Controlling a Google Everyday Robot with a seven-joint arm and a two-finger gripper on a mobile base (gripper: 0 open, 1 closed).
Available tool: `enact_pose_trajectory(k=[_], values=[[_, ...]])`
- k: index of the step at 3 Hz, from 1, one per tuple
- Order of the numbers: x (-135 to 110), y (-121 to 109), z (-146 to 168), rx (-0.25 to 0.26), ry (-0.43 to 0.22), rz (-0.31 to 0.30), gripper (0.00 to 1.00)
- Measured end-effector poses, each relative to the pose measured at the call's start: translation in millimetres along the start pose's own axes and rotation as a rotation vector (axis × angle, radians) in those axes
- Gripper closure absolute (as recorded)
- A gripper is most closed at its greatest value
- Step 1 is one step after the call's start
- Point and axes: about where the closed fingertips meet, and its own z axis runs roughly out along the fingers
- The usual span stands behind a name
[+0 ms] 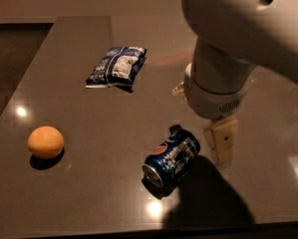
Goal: Place pepsi can upright
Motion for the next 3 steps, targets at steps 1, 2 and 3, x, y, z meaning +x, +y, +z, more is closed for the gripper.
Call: enact_pose_trajectory(k=[1, 2, 3], values=[[-24, 10, 29, -0.083, -0.006, -0.148, 0.00], [-42, 19, 45, -0.130, -0.037, -0.228, 0.00], [-58, 25, 50, -0.150, -0.082, -0.301, 0.00]])
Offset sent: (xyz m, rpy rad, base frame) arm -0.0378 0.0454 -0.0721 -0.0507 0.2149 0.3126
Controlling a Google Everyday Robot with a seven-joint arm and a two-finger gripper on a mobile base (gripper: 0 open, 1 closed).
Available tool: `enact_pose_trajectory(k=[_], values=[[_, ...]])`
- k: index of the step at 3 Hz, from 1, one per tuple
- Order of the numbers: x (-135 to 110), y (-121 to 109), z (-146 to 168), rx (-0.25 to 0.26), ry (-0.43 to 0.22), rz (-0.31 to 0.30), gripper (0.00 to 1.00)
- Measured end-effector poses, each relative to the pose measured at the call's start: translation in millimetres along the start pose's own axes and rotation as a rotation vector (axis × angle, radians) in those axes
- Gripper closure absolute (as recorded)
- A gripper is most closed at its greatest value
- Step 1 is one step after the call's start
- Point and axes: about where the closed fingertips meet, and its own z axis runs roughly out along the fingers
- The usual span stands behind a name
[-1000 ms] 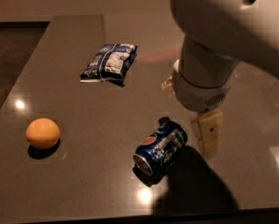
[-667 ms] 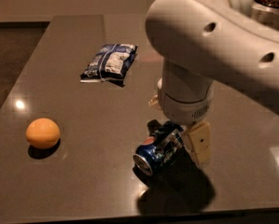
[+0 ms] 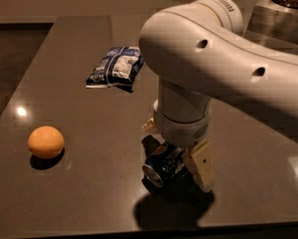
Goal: Place pepsi can upright
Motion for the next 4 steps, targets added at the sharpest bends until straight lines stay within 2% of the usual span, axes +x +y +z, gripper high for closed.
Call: enact_pose_trajectory(k=[1, 2, 3, 4], values=[[-11, 2, 3, 0.001, -0.045, -0.068, 0.00], [-19, 4, 5, -0.003, -0.069, -0.122, 0.18], [-23, 4, 0, 0.007, -0.081, -0.149, 0.40], [-28, -5, -20, 0.034, -0.125, -0.117, 0.72]])
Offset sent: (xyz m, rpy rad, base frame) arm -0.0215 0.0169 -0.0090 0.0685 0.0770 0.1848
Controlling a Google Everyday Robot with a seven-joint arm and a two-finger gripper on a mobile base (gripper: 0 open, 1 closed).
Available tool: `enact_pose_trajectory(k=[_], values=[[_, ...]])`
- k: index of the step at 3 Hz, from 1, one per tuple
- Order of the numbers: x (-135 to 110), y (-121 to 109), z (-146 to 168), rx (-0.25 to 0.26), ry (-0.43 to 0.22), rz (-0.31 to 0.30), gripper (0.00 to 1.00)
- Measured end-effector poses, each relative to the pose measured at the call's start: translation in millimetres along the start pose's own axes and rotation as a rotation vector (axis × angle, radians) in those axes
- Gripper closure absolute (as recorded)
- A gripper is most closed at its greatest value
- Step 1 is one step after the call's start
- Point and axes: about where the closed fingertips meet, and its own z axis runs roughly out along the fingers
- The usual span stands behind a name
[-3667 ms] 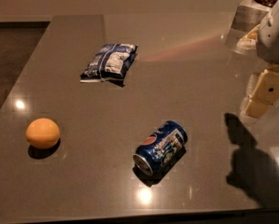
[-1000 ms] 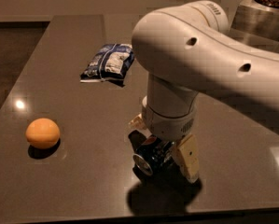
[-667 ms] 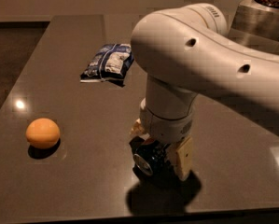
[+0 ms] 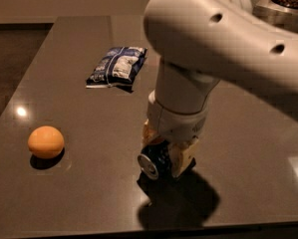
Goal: Place pepsi can upright
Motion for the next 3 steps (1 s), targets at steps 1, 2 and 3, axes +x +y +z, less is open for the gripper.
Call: enact_pose_trajectory(k=[1, 2, 3], values=[[1, -18, -27, 0.042, -0.054, 0.087, 0.95], [10, -36, -49, 0.077, -0.144, 0.223, 1.00], [27, -50, -61, 0.119, -0.259, 0.367, 1.00]])
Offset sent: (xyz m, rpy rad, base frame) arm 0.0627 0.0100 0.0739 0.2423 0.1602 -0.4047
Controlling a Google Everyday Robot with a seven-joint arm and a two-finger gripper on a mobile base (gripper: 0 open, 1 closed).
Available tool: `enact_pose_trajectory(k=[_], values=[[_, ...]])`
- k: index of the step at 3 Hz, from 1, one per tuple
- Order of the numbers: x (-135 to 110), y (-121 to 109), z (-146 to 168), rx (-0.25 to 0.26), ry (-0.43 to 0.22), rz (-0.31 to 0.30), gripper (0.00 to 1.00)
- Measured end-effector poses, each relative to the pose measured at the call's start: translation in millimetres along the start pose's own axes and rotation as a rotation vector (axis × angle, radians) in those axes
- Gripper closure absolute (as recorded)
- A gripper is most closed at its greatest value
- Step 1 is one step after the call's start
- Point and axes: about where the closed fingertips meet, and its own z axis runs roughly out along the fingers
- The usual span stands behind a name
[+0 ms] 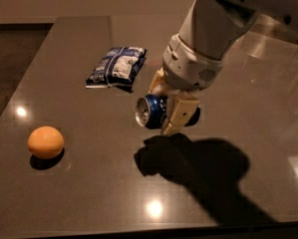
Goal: Place pepsi can upright
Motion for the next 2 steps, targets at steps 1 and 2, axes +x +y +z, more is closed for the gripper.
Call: enact_pose_trajectory(k=[1, 2], values=[[12, -17, -10, 0.037, -0.127, 0.128, 1.00], [29, -31, -13, 0.088, -0.289, 0.258, 1.00]])
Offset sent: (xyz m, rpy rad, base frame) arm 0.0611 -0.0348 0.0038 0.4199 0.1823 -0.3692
